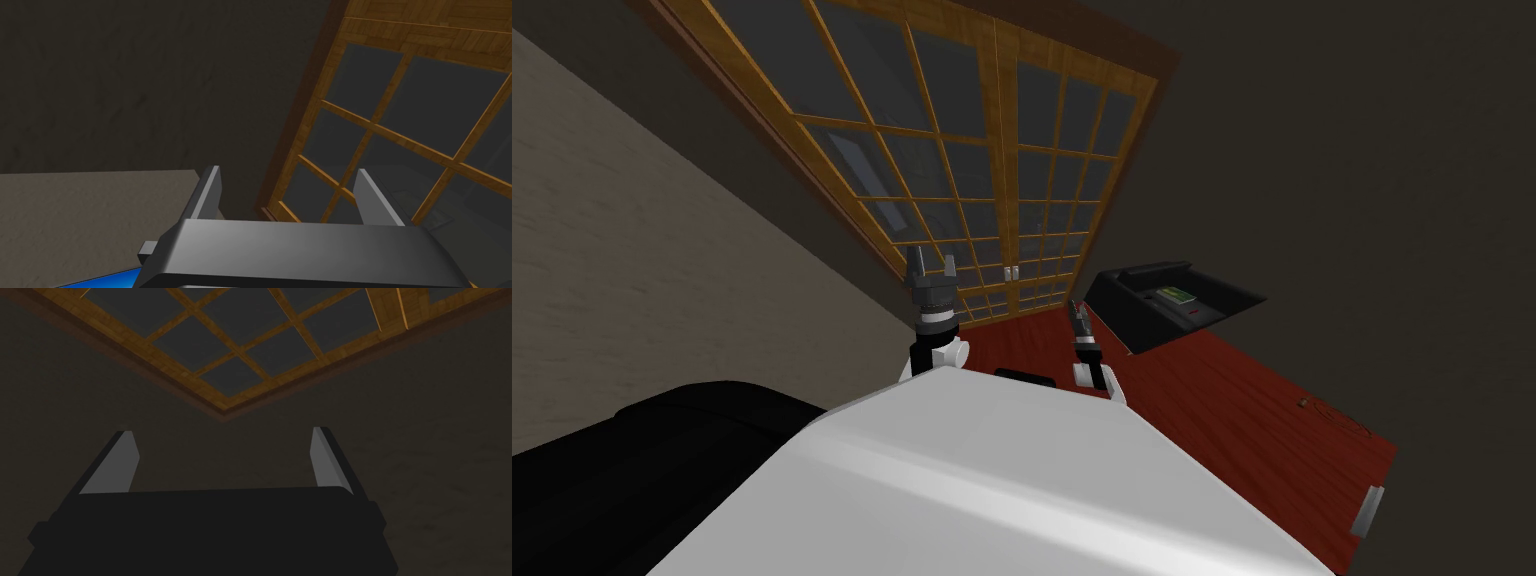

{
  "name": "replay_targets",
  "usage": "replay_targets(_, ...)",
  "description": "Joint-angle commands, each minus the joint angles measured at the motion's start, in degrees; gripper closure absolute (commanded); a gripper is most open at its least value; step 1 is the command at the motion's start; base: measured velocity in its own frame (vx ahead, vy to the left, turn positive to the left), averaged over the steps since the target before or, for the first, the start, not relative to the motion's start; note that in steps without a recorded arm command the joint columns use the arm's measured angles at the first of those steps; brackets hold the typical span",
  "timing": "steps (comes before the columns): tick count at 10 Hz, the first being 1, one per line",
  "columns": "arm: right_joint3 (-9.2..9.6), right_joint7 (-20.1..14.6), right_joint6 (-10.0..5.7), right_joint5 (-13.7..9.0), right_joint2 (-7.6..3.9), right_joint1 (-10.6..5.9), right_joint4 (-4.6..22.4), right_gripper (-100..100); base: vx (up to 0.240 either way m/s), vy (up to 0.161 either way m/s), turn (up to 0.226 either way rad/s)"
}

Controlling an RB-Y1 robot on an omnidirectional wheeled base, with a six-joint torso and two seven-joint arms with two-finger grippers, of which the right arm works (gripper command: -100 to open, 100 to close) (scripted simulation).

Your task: Pull the door open

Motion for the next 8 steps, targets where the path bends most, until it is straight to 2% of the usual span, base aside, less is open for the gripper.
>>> replay_targets(1, 0.24, 1.31, -0.67, 0.60, 0.07, -0.53, 1.79, -100, 0.056, 0.051, -0.040)
replay_targets(8, 0.93, 6.34, -2.87, 2.98, 0.06, -3.55, 9.66, -100, 0.060, 0.045, -0.039)
